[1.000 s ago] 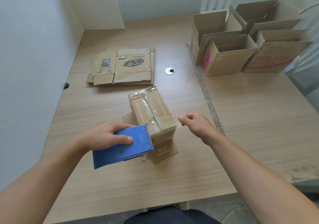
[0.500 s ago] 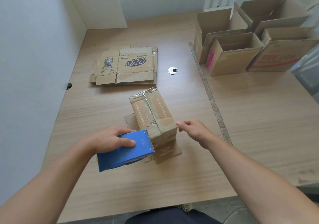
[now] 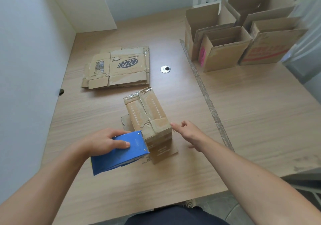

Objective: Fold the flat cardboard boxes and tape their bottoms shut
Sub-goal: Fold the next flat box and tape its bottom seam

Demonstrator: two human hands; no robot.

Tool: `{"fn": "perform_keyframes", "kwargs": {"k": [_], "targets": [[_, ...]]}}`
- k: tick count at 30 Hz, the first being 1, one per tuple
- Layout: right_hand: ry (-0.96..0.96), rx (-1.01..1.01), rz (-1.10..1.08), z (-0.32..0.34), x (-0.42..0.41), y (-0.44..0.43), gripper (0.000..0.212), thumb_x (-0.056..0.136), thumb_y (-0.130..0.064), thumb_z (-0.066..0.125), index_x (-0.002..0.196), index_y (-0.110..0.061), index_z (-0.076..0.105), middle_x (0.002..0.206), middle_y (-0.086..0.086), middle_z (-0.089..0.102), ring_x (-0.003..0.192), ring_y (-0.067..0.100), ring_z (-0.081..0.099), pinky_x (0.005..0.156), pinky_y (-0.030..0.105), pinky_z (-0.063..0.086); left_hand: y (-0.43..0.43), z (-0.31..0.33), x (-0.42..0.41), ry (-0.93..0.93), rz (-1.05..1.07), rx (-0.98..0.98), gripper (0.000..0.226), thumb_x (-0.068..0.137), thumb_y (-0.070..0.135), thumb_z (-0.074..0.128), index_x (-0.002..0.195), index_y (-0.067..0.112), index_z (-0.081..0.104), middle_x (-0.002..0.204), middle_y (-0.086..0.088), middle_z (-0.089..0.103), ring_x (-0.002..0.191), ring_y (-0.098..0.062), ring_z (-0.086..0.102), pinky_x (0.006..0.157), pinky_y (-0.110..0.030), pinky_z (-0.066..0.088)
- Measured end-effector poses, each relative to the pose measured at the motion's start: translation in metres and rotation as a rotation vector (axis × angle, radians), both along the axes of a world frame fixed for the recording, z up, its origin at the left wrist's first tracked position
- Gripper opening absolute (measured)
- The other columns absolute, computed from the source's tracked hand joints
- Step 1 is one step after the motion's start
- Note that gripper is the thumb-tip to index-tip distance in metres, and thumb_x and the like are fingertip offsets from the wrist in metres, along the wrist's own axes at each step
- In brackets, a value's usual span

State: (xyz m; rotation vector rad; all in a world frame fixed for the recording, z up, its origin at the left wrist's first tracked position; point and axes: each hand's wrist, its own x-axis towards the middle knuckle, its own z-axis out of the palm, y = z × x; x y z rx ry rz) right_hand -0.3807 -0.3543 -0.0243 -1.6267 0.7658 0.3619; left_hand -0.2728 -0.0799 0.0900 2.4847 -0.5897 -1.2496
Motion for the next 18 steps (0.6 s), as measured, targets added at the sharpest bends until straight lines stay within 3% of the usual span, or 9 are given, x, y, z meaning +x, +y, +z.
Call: {"fn": "perform_keyframes", "kwargs": {"k": [1, 3, 7, 11, 15, 18], "targets": [[-0.107, -0.076, -0.004, -0.001, 0.0, 0.002, 0.042, 0.085, -0.059, 0.066, 0.084, -0.02, 0.05, 0.077, -0.005, 0.048, 0.073, 0.016, 0.047, 0.067, 0.033, 0.043, 0.0, 0.0, 0.0, -0.01, 0.003, 0.006, 0.02, 0.094, 0.043, 0.062, 0.11, 0.055, 0.065, 0.099, 0.026, 0.07, 0.09, 0.002, 0.065, 0.08, -0.027, 0.044], [-0.196, -0.145, -0.007, 0.002, 0.001, 0.006, 0.032, 0.092, -0.041, 0.064, 0.072, -0.018, 0.056, 0.064, -0.007, 0.049, 0.065, 0.015, 0.045, 0.061, 0.03, 0.035, 0.0, -0.001, -0.001, -0.026, 0.007, 0.019, 0.019, 0.093, 0.044, 0.062, 0.11, 0.055, 0.065, 0.098, 0.027, 0.07, 0.088, 0.003, 0.065, 0.077, -0.026, 0.043], [-0.179, -0.137, 0.032, 0.015, -0.001, 0.009, 0.039, 0.095, -0.04, 0.058, 0.068, -0.015, 0.069, 0.074, 0.009, 0.061, 0.08, 0.033, 0.059, 0.069, 0.031, 0.037, 0.0, 0.0, 0.001, -0.012, -0.004, 0.014, 0.022, 0.09, 0.049, 0.063, 0.111, 0.054, 0.065, 0.1, 0.025, 0.07, 0.091, 0.001, 0.066, 0.088, -0.032, 0.048], [-0.137, -0.095, 0.021, 0.02, -0.002, 0.012, 0.038, 0.086, -0.036, 0.073, 0.08, 0.002, 0.068, 0.071, 0.001, 0.053, 0.069, 0.016, 0.048, 0.066, 0.03, 0.035, -0.001, 0.001, 0.003, -0.007, -0.026, 0.02, 0.022, 0.092, 0.046, 0.062, 0.105, 0.064, 0.061, 0.102, 0.025, 0.069, 0.096, -0.002, 0.065, 0.094, -0.035, 0.047], [-0.131, -0.057, -0.09, 0.019, 0.001, 0.021, 0.027, 0.085, -0.028, 0.076, 0.07, -0.014, 0.059, 0.068, -0.003, 0.051, 0.069, 0.014, 0.049, 0.065, 0.028, 0.038, -0.001, 0.002, 0.002, -0.013, -0.021, 0.012, 0.026, 0.094, 0.043, 0.063, 0.098, 0.069, 0.061, 0.1, 0.026, 0.07, 0.095, -0.001, 0.065, 0.093, -0.033, 0.048], [-0.244, -0.115, -0.054, 0.013, -0.008, 0.024, 0.024, 0.089, -0.027, 0.072, 0.07, -0.018, 0.059, 0.084, -0.002, 0.056, 0.081, 0.012, 0.053, 0.076, 0.028, 0.037, -0.001, 0.002, 0.001, 0.005, -0.01, 0.001, 0.026, 0.094, 0.043, 0.063, 0.095, 0.069, 0.061, 0.099, 0.026, 0.07, 0.094, 0.0, 0.065, 0.092, -0.031, 0.048]]}}
